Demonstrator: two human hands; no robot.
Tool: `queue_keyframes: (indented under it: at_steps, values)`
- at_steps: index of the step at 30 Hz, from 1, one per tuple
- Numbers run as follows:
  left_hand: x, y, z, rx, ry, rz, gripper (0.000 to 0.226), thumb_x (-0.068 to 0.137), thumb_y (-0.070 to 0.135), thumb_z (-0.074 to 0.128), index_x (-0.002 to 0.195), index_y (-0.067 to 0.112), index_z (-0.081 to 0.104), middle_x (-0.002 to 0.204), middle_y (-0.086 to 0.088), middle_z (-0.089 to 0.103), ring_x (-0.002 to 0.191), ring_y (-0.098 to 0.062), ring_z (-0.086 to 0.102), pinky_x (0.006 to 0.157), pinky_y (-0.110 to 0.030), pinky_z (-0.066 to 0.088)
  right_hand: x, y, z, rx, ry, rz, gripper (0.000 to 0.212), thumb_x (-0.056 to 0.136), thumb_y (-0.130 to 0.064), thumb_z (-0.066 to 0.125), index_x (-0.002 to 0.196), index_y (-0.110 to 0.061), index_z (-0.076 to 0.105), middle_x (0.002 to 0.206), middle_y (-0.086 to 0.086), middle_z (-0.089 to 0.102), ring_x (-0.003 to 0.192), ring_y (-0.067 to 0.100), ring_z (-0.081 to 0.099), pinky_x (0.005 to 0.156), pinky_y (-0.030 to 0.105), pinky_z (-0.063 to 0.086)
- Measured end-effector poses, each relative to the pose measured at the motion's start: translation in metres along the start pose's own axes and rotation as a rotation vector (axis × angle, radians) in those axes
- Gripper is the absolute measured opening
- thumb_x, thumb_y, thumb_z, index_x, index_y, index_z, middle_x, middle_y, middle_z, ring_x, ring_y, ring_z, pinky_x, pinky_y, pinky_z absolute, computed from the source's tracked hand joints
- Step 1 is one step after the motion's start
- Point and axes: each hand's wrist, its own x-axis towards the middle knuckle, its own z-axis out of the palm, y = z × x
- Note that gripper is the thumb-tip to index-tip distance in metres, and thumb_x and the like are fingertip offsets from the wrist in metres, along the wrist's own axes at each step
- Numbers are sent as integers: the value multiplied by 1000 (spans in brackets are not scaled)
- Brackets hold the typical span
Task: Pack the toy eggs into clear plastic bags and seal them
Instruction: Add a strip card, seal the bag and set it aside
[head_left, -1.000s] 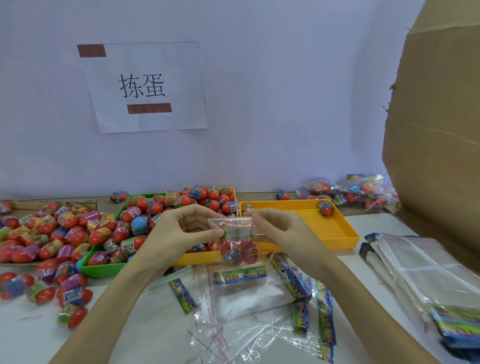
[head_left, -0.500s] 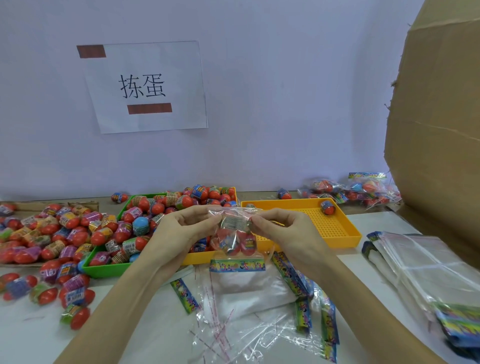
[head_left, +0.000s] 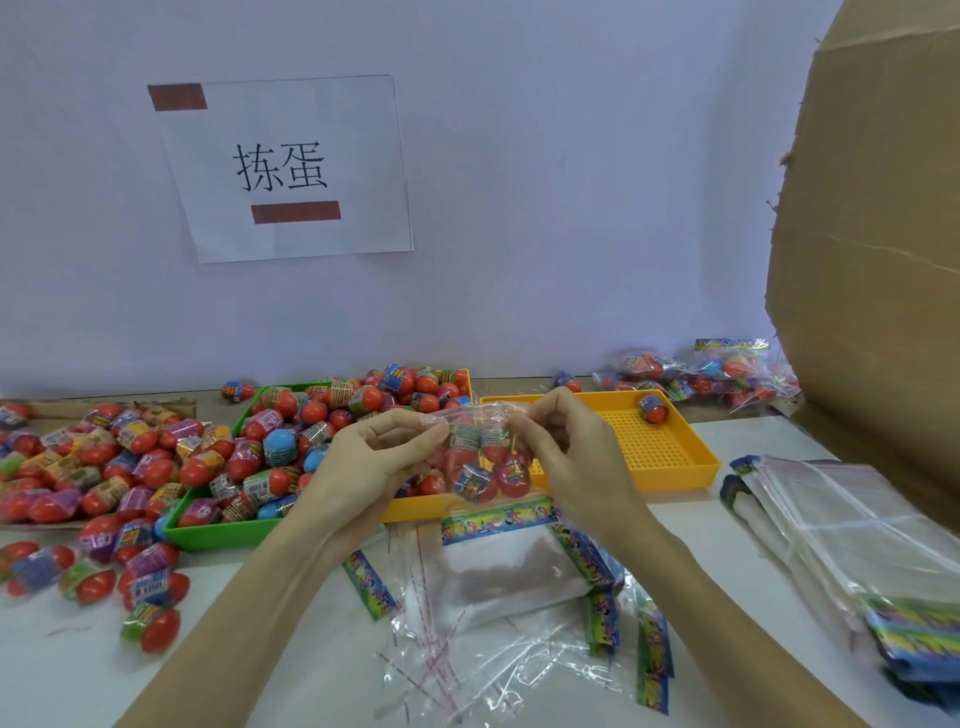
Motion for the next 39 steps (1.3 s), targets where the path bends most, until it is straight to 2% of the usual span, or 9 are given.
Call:
queue_keyframes:
  at_steps: [4,10,13,17,22,27,30,34,39]
  values:
    - [-6,8,3,-52,-22,65,5,79,22,83,83,18,82,82,-4,74,72,-13,68,72,-21,59,0,3,2,52,-39,-10,21,103,-31,60,87,-18,61,68,-14,62,64,5,58,64,21,49]
    - [-7,10,0,122,129,236,17,79,33,85,91,21,81,90,1,76,75,-9,66,67,-19,55,5,4,-4,251,-19,106,42,99,-49,52,109,-11,67,84,0,70,80,23,70,75,41,60]
    - [-8,9,0,298,164,457,9,81,28,85,90,26,84,94,3,65,81,-13,61,71,-22,57,6,5,-11,246,45,189,52,100,-55,49,96,-7,69,77,4,68,71,23,67,62,35,56]
    - [-11,6,7,514,55,746,14,88,14,81,100,21,84,80,2,59,71,-21,55,61,-35,48,8,-4,-16,508,-263,550,79,97,-70,46,83,0,79,82,24,75,70,32,74,54,28,56]
    - [-11,6,7,767,-91,930,15,89,7,82,101,15,86,94,-1,72,84,-16,69,70,-34,58,8,-1,-21,668,-260,498,38,94,-39,75,109,-4,79,111,22,77,105,36,76,81,29,62]
    - [-8,-2,4,647,-76,568,34,93,-10,70,111,17,82,113,6,75,111,-13,71,94,-23,58,10,-4,-23,780,-64,493,46,86,-17,83,124,3,65,114,22,77,108,36,76,87,35,64]
    - [-8,-6,14,335,11,309,14,96,14,76,109,19,77,106,7,80,102,-11,76,90,-22,60,8,-7,-19,798,-11,486,53,77,-17,87,119,7,66,111,26,76,105,36,76,85,35,64]
    - [-8,-13,26,82,244,198,29,87,22,84,110,11,70,98,-5,81,92,-20,80,78,-23,63,4,-6,-14,849,-51,508,43,83,-10,84,117,9,65,109,27,76,105,35,77,86,34,64]
    - [-6,-11,15,-43,189,116,22,81,22,86,102,17,84,104,-9,82,100,-21,79,79,-19,61,4,-8,-15,943,-126,558,41,89,-12,79,121,8,62,118,28,74,113,36,74,90,34,63]
